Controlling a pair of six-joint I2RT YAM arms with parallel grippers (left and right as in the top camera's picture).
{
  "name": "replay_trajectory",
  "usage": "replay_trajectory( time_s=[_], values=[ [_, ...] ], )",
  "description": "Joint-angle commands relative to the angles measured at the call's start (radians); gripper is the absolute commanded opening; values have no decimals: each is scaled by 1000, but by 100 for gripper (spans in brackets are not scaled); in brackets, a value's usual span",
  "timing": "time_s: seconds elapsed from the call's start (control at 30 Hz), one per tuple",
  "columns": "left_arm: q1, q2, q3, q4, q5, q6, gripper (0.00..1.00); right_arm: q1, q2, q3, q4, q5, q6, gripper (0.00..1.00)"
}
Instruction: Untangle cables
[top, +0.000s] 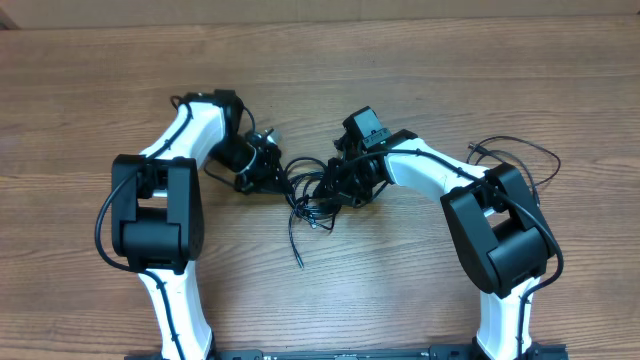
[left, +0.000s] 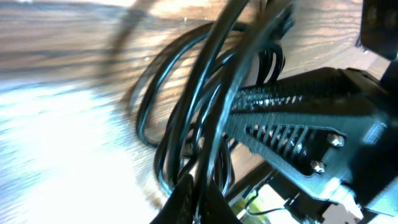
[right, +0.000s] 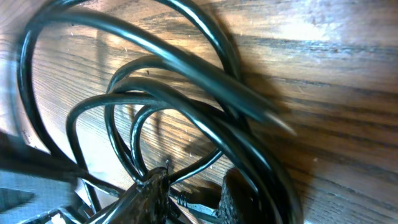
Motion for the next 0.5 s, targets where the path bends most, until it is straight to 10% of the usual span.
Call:
replay_trajectory(
  time_s=[0.0,0.47],
  values=[
    [-2,-12,64,-68,-85,60,7,13,7,-34,-3,56,7,27],
    [-136,-8,55,-89,-243,-6,4,13,7,-34,-6,55,6,27]
  ],
)
